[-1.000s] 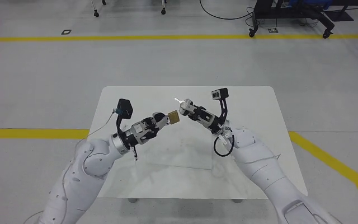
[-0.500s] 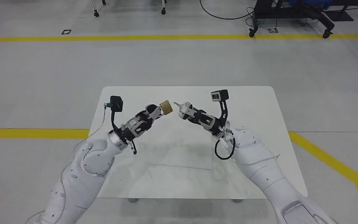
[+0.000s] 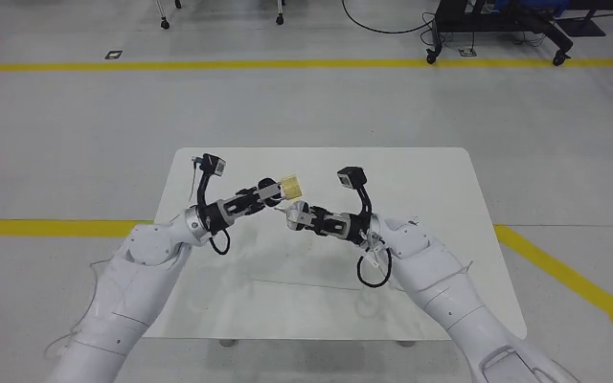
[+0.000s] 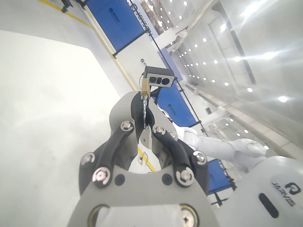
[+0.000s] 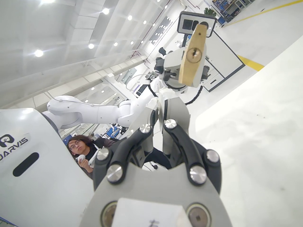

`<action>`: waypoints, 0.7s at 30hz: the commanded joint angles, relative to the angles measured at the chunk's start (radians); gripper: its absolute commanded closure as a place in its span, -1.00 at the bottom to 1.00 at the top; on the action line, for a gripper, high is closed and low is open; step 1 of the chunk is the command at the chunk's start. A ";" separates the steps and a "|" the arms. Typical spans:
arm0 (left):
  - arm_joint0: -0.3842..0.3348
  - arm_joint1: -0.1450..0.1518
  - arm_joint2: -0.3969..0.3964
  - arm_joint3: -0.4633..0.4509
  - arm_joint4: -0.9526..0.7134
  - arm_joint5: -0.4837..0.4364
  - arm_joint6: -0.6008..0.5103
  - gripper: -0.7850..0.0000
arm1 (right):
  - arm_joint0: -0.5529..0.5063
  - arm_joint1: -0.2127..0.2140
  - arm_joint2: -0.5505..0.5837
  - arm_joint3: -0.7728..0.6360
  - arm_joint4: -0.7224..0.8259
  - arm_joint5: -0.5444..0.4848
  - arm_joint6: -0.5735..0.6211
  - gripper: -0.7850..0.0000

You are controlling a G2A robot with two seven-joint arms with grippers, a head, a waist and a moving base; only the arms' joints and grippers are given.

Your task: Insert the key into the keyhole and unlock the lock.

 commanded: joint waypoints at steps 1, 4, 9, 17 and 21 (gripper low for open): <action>-0.020 -0.004 0.009 0.035 -0.082 0.021 -0.090 1.00 | -0.001 0.000 0.001 -0.001 -0.005 -0.003 -0.003 1.00; -0.050 -0.011 0.024 0.091 -0.163 0.046 -0.191 1.00 | -0.002 0.001 0.005 0.003 -0.008 -0.008 -0.008 1.00; -0.084 -0.019 0.043 0.145 -0.140 0.011 -0.223 1.00 | -0.004 0.004 0.015 0.001 0.000 -0.013 -0.013 1.00; -0.086 -0.023 0.050 0.135 -0.119 -0.033 -0.248 1.00 | -0.007 0.009 0.024 -0.002 0.015 -0.010 -0.010 1.00; -0.082 -0.023 0.049 0.129 -0.117 -0.058 -0.267 1.00 | -0.007 0.010 0.028 0.000 0.026 -0.011 -0.011 1.00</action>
